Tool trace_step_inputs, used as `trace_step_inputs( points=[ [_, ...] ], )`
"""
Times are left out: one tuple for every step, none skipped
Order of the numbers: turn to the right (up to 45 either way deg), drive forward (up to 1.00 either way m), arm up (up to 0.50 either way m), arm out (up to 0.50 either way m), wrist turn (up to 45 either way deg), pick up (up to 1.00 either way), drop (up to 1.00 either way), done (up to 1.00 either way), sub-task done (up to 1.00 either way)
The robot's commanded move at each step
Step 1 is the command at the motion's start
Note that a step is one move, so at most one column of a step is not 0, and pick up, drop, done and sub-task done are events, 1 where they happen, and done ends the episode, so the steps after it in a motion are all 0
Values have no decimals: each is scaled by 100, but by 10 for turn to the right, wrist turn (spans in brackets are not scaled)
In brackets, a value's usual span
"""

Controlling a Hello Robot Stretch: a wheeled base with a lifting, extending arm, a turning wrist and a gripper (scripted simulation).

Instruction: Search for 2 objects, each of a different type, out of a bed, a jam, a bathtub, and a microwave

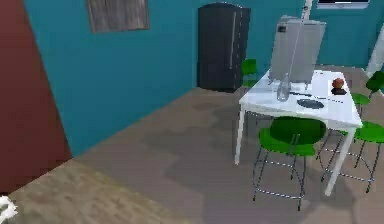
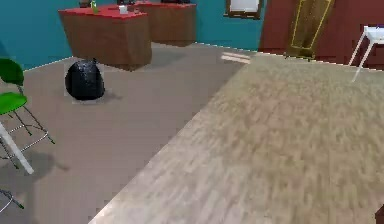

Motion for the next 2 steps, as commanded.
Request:
trace_step_inputs(
  points=[
    [450, 0, 0, 0, 0, 0, 0, 0, 0],
    [360, 0, 0, 0, 0, 0, 0, 0, 0]
  ],
)
